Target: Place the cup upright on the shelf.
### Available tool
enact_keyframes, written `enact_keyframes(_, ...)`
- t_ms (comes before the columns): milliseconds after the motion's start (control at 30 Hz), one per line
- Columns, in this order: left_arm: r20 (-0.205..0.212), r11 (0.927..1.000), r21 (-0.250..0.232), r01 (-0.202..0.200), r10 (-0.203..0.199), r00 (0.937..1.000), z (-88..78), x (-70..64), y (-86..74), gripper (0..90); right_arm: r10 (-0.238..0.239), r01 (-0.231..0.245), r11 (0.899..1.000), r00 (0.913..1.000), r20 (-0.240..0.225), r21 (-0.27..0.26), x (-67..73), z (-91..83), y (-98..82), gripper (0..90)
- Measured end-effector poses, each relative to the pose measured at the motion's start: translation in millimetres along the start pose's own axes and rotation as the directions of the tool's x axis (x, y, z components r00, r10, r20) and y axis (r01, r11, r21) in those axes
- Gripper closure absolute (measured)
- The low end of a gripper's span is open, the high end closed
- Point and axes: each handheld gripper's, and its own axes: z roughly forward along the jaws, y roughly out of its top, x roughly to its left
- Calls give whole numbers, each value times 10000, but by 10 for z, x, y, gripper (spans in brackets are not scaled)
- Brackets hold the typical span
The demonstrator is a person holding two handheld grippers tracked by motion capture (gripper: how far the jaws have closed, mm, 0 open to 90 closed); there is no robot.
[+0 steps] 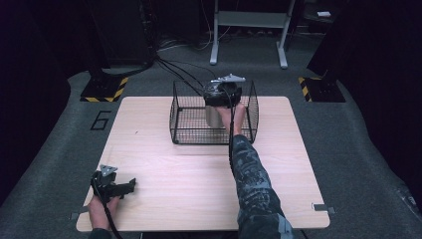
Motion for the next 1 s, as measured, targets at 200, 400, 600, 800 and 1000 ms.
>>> enact_keyframes(200,16,10000,-53,84,-84,10000,2,-6,-1,4,81,-81,10000,9999,65,16,-8,46,-30,38)
enact_keyframes(400,-13,9997,-150,198,-198,9998,10,-13,-2,4,65,-67,9999,9998,162,101,-21,88,-68,38)
enact_keyframes(600,-16,9997,-161,208,-209,9998,10,-14,-2,4,103,-108,9996,9998,198,269,-2,143,-105,38)
enact_keyframes(800,-13,9997,-150,203,-203,9998,10,-14,-2,4,113,-124,9990,9996,259,429,1,202,-143,38)
enact_keyframes(1000,-16,9996,-167,206,-206,9998,11,-14,-3,4,38,-53,9984,9996,280,565,1,252,-170,38)
